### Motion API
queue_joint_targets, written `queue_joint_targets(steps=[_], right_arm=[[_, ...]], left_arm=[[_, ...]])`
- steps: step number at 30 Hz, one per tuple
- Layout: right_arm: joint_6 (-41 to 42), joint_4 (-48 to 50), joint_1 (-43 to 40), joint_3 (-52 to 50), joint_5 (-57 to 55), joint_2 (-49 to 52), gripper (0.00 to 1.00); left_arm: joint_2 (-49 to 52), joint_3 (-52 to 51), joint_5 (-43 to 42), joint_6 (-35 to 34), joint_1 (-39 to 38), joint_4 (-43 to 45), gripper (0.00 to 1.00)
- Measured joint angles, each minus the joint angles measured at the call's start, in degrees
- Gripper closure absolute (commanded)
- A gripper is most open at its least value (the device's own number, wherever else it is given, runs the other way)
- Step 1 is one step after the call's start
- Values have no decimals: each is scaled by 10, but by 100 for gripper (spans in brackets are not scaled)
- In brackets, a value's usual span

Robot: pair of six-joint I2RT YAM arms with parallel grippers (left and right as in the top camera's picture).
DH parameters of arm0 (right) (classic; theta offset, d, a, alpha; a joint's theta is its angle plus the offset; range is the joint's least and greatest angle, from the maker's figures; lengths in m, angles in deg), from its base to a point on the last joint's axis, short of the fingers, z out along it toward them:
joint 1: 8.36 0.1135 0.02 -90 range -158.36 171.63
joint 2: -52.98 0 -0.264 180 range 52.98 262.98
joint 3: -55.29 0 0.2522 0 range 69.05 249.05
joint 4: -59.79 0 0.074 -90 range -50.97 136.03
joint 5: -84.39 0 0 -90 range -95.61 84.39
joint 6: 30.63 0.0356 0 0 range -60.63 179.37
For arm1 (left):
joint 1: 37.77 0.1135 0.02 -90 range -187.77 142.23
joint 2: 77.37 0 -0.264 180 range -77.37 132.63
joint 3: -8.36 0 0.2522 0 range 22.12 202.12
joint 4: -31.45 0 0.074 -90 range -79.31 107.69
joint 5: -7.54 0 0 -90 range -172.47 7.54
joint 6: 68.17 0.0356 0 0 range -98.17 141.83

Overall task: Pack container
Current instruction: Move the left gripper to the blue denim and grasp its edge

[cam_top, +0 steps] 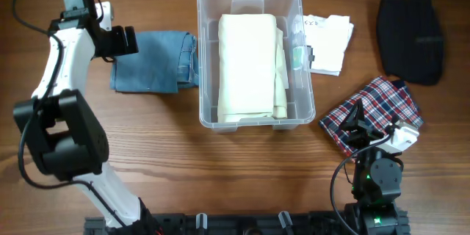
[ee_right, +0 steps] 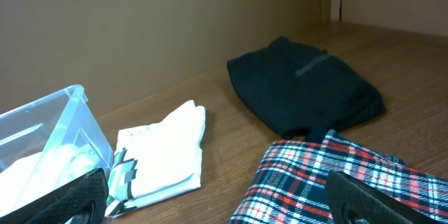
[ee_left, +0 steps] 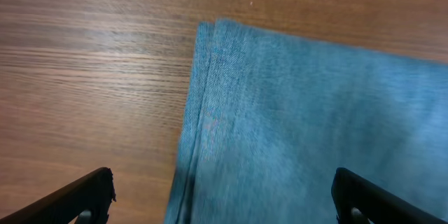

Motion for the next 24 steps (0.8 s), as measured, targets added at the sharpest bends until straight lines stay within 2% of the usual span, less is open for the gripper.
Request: queue_joint_targets(steps=[7,13,20,24], right_arm=[[0,0,0,0,0,0,0],[0,0,0,0,0,0,0],[0,0,0,0,0,0,0],[0,0,0,0,0,0,0]], left_arm=[[57,0,-2,4,0,15,0],[76,3,-37,6,7,22,0],[84,9,-66,8,12,22,19],[86,10,-76,8,10,19,23]])
